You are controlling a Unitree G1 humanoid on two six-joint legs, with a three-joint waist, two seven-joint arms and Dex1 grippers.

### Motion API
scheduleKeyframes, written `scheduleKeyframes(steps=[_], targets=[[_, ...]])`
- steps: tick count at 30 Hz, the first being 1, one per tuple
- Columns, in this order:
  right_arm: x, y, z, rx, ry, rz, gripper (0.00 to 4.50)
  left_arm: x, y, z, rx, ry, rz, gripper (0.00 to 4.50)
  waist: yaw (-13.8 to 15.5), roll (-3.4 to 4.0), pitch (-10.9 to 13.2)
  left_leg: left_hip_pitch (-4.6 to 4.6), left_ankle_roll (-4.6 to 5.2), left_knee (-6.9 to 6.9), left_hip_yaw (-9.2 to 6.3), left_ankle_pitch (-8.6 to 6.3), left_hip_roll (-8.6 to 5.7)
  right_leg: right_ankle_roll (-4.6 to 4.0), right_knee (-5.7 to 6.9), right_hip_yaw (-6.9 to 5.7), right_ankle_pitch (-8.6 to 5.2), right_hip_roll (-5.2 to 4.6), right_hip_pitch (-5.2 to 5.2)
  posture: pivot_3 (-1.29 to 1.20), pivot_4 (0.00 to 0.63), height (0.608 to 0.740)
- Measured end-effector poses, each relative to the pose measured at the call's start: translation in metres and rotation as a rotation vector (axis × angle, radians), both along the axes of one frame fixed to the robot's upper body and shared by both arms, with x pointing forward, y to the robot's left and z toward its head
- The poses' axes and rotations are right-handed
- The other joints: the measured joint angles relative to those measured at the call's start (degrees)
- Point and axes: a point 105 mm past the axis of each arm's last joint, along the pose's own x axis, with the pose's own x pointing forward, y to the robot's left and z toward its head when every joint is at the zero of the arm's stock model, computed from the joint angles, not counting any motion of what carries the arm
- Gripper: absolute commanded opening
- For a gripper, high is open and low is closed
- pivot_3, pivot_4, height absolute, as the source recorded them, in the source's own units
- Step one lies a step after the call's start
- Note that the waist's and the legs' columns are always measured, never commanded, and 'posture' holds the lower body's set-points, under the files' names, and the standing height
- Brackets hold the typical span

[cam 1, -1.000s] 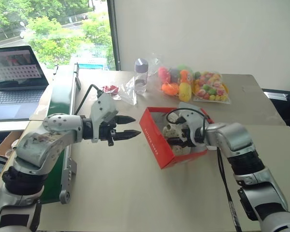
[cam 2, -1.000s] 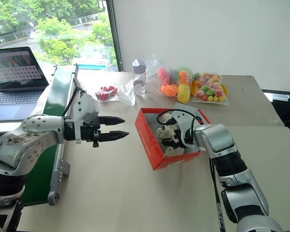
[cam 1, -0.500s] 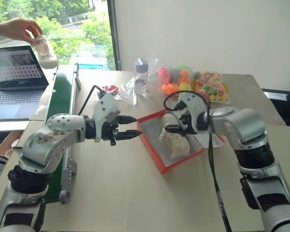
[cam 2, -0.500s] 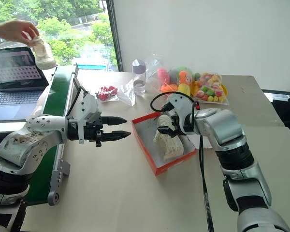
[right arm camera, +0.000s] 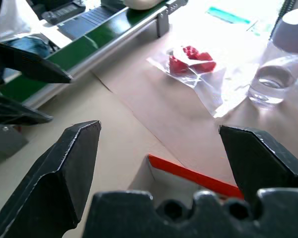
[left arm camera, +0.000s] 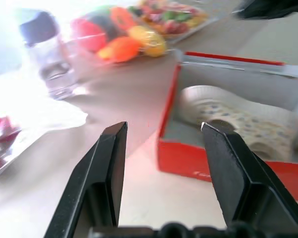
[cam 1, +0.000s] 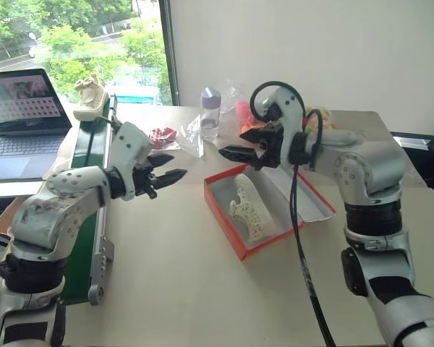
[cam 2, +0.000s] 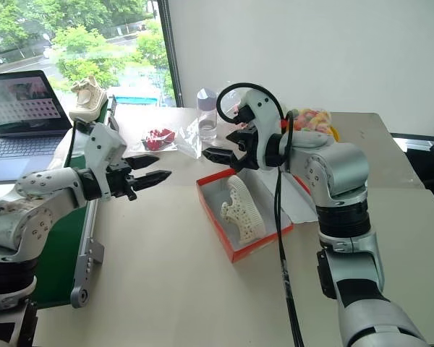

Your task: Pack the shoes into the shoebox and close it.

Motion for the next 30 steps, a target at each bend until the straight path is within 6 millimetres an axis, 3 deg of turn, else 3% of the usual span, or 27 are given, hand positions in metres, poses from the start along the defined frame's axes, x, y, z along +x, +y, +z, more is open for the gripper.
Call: scheduleKeyframes(steps=[4, 5, 15, 30], targets=[[-0.001, 0.008, 0.003, 0.065, -0.011, 0.088, 4.50, 0.004, 0.023, 0.008, -0.114, -0.049, 0.212, 4.33, 0.17, 0.00, 0.00, 0.01, 0.01, 0.01, -0.01, 0.00, -0.03, -0.03, -0.01, -0.04, 0.04, -0.09, 0.03, 0.00, 0.150, 0.740], [0.001, 0.010, 0.001, 0.058, -0.035, 0.099, 4.50, 0.005, 0.034, 0.009, -0.140, -0.068, 0.308, 4.42, 0.16, 0.00, 0.00, 0.03, 0.01, 0.02, -0.01, 0.00, -0.04, -0.06, -0.01, -0.04, 0.06, -0.09, 0.05, 0.00, 0.150, 0.740], [0.009, 0.028, -0.014, 0.007, -0.066, 0.136, 4.50, -0.006, 0.101, 0.000, -0.133, -0.126, 0.782, 4.42, 0.02, -0.01, -0.01, 0.06, -0.06, 0.00, -0.01, 0.01, 0.00, -0.41, 0.06, -0.05, 0.28, -0.06, 0.02, 0.00, 0.150, 0.740], [0.004, 0.029, -0.019, -0.004, -0.073, 0.140, 4.50, -0.010, 0.164, -0.033, -0.056, -0.095, 0.904, 4.42, 0.06, 0.00, -0.01, 0.04, -0.52, -0.01, 0.02, -0.26, 0.02, -0.48, 0.03, -0.13, 0.29, -0.14, -0.03, 0.00, 0.150, 0.740]])
